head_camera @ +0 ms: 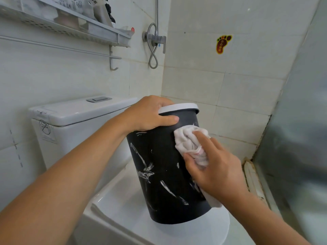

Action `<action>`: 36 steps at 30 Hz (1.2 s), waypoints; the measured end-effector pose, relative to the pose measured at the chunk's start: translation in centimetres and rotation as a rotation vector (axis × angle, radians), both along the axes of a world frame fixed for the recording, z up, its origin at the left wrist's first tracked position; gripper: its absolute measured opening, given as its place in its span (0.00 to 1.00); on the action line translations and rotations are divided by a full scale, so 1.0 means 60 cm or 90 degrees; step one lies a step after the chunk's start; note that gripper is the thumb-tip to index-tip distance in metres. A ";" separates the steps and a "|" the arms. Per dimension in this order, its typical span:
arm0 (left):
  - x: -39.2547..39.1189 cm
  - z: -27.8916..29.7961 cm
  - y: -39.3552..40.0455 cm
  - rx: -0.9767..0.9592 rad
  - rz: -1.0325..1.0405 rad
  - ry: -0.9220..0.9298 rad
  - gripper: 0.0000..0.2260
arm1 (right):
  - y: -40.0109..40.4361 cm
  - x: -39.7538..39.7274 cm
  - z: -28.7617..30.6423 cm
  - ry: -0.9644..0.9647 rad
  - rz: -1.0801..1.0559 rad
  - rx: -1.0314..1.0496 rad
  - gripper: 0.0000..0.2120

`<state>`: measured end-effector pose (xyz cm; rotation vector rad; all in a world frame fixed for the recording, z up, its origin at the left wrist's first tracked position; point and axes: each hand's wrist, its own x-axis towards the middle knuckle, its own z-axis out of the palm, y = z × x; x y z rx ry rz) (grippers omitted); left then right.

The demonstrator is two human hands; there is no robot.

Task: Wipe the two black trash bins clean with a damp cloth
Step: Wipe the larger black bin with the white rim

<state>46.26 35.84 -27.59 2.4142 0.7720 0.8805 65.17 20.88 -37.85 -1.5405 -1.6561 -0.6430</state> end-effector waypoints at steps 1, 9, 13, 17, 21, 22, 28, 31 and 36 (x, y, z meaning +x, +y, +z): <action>-0.002 -0.001 0.004 -0.007 0.001 -0.005 0.06 | -0.012 0.000 -0.015 -0.054 0.020 0.002 0.26; 0.004 -0.001 0.012 -0.022 -0.033 -0.006 0.05 | 0.010 0.011 0.029 -0.060 -0.026 0.008 0.26; 0.006 -0.001 0.016 0.007 -0.014 0.004 0.08 | 0.041 0.007 0.051 0.055 -0.034 0.006 0.24; -0.002 -0.006 0.029 0.010 0.008 -0.007 0.05 | -0.003 -0.012 -0.004 -0.180 0.059 -0.011 0.26; -0.003 -0.003 0.026 0.011 0.002 0.003 0.03 | -0.007 -0.001 0.000 -0.313 0.071 -0.017 0.24; -0.002 -0.002 0.023 0.006 -0.005 0.001 0.04 | 0.003 -0.001 0.014 -0.280 0.049 -0.005 0.24; 0.011 0.004 0.019 0.038 0.032 0.034 0.06 | 0.009 -0.011 0.026 -0.217 0.058 -0.019 0.23; 0.008 0.004 0.031 0.032 0.084 0.043 0.09 | -0.025 -0.005 -0.019 -0.378 0.128 -0.108 0.22; 0.014 0.011 0.017 0.024 0.088 0.063 0.12 | 0.004 -0.014 0.015 -0.313 0.074 -0.065 0.21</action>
